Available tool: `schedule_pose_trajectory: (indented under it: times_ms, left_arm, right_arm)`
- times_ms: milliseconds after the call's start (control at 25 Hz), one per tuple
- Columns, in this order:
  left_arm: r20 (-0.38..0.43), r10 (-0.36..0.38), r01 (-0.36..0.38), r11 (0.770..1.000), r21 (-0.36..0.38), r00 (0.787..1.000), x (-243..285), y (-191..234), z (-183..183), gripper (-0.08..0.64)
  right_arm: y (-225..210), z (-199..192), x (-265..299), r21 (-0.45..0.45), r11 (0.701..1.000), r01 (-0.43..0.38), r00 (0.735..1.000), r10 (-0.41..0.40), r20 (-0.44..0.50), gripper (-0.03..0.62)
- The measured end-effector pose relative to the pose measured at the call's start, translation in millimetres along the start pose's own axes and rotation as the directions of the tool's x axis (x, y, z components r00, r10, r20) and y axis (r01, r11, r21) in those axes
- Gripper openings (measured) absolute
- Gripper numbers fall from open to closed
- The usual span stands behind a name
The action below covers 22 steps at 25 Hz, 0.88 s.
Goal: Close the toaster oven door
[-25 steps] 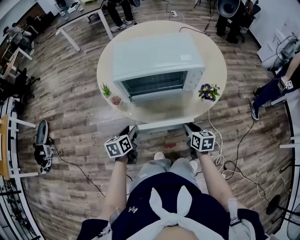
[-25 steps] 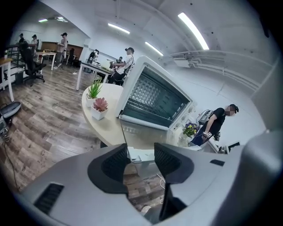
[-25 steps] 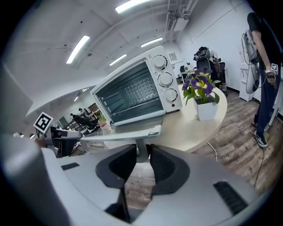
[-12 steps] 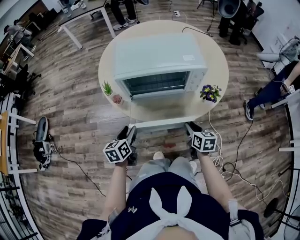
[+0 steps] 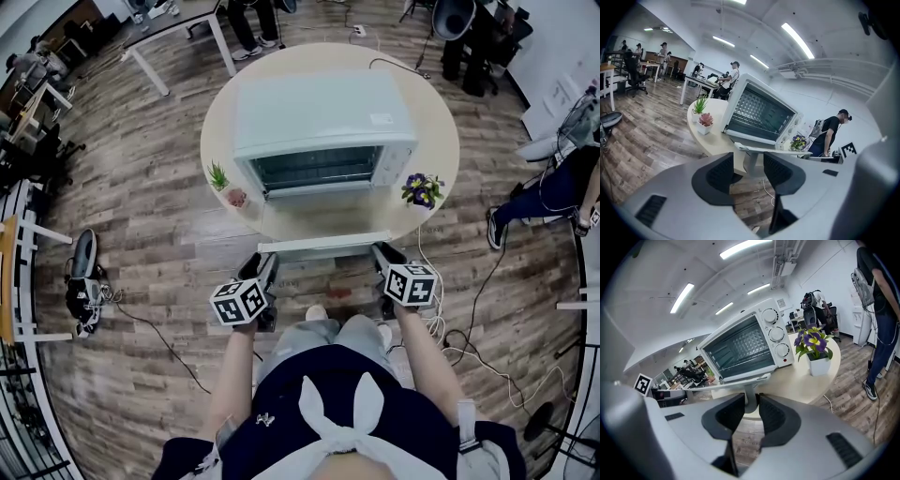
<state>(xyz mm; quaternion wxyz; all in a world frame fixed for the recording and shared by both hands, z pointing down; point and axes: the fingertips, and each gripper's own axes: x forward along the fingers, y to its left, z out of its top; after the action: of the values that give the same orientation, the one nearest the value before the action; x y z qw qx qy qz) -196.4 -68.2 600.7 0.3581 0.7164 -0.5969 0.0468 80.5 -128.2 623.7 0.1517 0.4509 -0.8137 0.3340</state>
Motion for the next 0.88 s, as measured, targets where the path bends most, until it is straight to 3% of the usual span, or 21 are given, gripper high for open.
schedule_pose_trajectory:
  times_ms: [880]
  left_arm:
    - [-0.013, 0.013, -0.013, 0.999, 0.032, 1.0, 8.6, -8.6, 9.2, 0.189]
  right_arm:
    - [4.1, 14.8, -3.3, -0.006, 1.0, 0.008, 1.0, -0.008, 0.025, 0.1]
